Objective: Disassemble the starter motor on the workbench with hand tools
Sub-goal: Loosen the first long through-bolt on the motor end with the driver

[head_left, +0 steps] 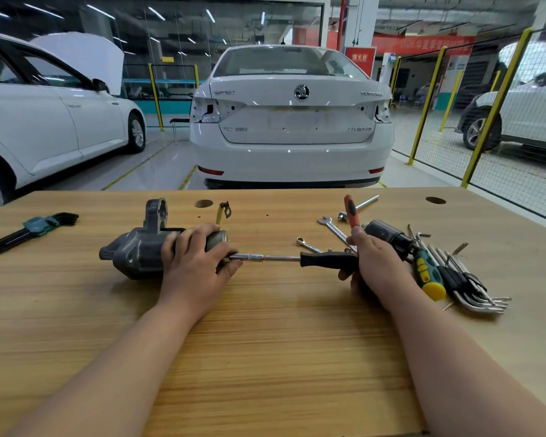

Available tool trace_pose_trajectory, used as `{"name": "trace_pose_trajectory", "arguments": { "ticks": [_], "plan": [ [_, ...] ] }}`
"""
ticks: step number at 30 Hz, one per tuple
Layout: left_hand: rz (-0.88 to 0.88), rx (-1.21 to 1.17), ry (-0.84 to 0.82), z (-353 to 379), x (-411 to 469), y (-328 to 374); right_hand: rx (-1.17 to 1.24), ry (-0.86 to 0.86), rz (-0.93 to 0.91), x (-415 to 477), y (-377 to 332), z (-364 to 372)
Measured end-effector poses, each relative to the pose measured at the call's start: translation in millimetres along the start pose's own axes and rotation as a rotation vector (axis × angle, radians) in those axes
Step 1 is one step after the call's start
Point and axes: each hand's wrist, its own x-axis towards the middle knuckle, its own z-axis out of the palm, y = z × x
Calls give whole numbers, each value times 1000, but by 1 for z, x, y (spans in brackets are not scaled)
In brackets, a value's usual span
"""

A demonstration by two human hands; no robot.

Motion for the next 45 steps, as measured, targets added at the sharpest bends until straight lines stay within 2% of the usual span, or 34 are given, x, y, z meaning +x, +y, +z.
{"name": "trace_pose_trajectory", "arguments": {
  "ticks": [7,11,26,32,35,40,45],
  "plan": [
    [4,1,3,0,0,0,258,-11,63,6,-2,-2],
    [5,5,1,0,0,0,77,12,75,8,-2,1],
    [-13,26,-44,3,0,-2,160,-23,-33,5,5,0],
    [-28,43,-43,0,0,0,543,-132,93,7,2,0],
    [-40,49,-55,-1,0,2,655,-163,82,7,2,0],
    [-31,49,-56,0,-1,1,633,-186,61,6,2,2],
    [-17,27,-33,1,-1,2,475,-99,28,7,1,5]
  ]
}}
